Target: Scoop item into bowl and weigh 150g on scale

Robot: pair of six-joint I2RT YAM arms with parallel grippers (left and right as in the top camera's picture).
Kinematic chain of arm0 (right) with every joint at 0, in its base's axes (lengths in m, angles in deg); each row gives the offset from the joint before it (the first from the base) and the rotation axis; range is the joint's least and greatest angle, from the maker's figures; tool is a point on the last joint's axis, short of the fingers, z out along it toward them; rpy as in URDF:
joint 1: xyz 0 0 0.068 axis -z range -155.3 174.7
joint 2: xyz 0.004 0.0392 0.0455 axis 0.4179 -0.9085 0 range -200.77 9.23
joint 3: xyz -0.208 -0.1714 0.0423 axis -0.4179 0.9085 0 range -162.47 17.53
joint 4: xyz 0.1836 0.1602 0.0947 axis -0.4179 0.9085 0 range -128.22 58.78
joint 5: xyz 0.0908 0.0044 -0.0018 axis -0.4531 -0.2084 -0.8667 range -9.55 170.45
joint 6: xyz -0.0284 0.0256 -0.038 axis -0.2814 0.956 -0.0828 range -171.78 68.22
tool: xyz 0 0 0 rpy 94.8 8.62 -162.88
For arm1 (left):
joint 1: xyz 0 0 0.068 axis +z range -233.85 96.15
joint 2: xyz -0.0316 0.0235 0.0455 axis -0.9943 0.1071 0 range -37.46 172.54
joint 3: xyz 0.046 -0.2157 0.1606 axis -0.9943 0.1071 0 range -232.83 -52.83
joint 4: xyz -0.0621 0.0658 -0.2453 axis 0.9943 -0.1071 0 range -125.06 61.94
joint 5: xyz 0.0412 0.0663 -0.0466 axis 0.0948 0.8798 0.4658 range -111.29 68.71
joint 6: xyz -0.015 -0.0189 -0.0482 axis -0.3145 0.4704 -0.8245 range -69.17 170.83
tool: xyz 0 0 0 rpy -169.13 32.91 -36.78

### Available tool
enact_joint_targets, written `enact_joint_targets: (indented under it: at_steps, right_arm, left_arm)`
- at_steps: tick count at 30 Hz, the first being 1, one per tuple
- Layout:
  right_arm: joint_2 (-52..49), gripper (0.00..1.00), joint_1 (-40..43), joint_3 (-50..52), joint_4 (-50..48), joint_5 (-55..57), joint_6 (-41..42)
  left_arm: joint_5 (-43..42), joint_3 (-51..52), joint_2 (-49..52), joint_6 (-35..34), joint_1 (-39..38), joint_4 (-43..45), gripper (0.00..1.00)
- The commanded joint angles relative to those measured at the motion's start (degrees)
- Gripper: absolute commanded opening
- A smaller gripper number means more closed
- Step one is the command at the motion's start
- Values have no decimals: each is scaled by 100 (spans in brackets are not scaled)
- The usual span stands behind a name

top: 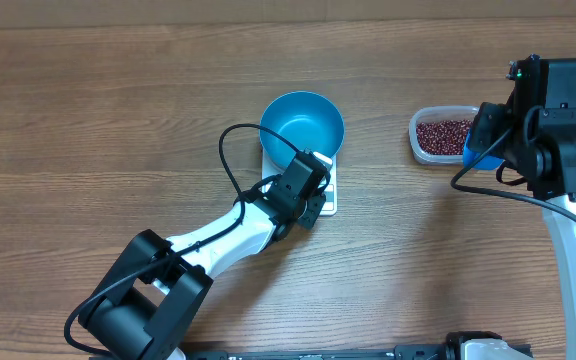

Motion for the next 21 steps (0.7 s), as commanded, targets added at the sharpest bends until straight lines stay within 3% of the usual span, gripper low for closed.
enact_joint_targets:
  at_steps: [1, 21]
  right_arm:
    - [35, 4, 26, -129, -13, -9, 15]
    - [35, 4, 26, -129, 87, -11, 17]
  left_arm:
    - [-24, 57, 70, 116, -22, 7, 4]
    - [-26, 57, 190, 116, -22, 22, 4]
